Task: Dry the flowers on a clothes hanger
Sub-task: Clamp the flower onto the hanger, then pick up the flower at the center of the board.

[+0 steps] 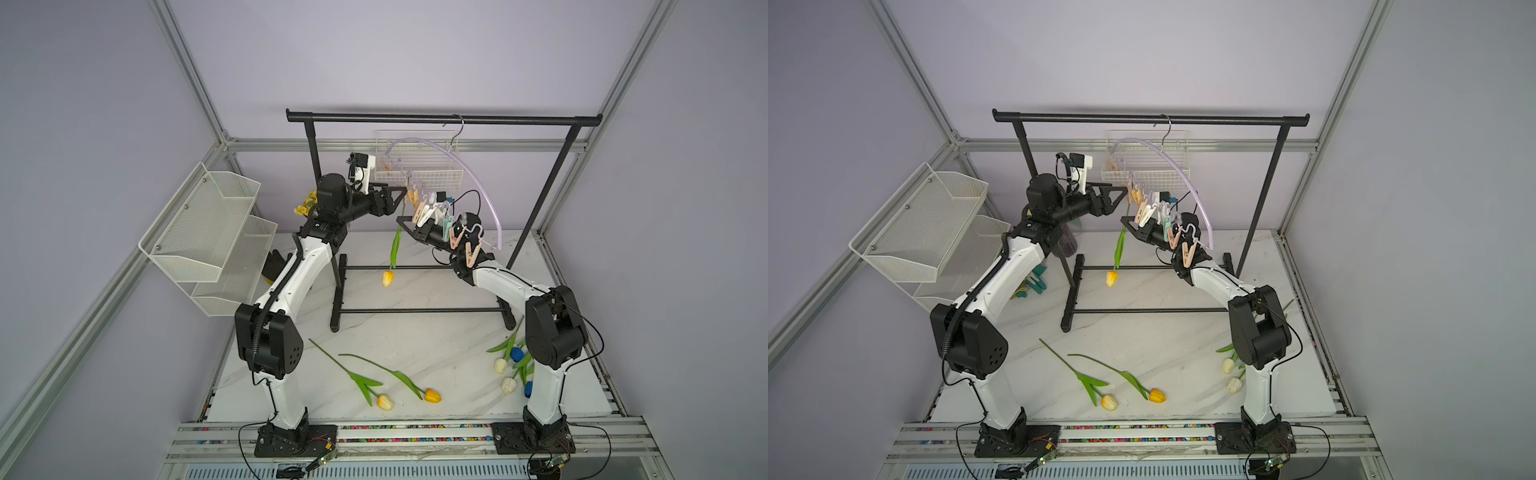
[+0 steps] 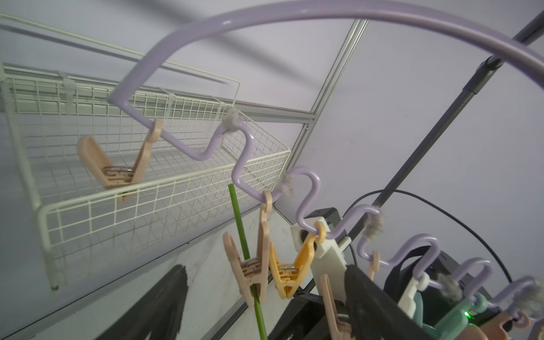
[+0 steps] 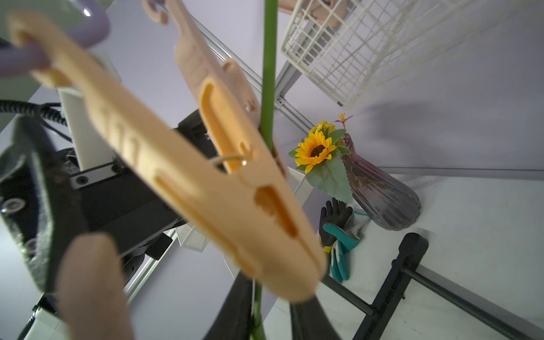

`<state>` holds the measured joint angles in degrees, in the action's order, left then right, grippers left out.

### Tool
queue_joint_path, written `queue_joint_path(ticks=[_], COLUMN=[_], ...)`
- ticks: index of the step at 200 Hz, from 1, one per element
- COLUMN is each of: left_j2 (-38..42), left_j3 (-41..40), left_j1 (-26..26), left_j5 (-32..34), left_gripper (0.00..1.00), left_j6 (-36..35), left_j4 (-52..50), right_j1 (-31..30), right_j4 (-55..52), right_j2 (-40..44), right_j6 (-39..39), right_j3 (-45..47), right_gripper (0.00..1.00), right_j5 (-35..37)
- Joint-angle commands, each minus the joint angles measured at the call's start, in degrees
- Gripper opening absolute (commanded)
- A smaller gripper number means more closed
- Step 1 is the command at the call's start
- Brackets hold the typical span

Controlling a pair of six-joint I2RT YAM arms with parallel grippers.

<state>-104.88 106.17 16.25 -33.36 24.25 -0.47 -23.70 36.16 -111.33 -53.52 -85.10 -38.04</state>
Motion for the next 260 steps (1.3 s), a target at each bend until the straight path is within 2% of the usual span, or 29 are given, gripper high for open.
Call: queue_joint_path(ticks=[1,56,101,127,157,192,229,260], left_j2=[5.1,12.8,20.8,25.8,30.0,35.6,37.4,36.8], left_j3=[-1.7,-10.8,-22.1,-26.2,-29.8,-38.1,-44.9,-47.1], left_j1=[-0.1,-0.1,1.0,3.3,5.7,10.8,16.3,21.8], left_j5=[1.0,3.2,4.8,10.6,17.2,26.7,33.2,39.3], left_gripper=[0.84,0.85,0.86,0.85,0.83,0.8,0.76,0.73], left_j6=[-1.7,-2.1,-2.7,-3.1,-1.3,4.9,18.3,29.4], left_j4=[1.6,-0.4,-1.6,-6.9,-15.8,-21.9,-29.5,-38.3], right_j1=[0.4,1.7,2.6,2.6,2.6,2.6,2.6,2.8], right_j4=[-2.1,-5.8,-7.0,-9.2,-16.8,-22.1,-29.4,-36.3], right_j2=[1.8,5.0,8.9,11.7,14.7,18.2,20.3,20.5], right_j6=[5.0,11.5,17.0,19.6,23.7,23.2,24.0,24.0], right_j3=[1.9,6.2,12.2,15.1,15.7,18.9,20.2,18.8], right_gripper=[0.3,0.42,0.47,0.49,0.49,0.51,0.53,0.55], right_j5=[1.0,2.4,3.9,3.9,2.8,2.7,3.1,5.0])
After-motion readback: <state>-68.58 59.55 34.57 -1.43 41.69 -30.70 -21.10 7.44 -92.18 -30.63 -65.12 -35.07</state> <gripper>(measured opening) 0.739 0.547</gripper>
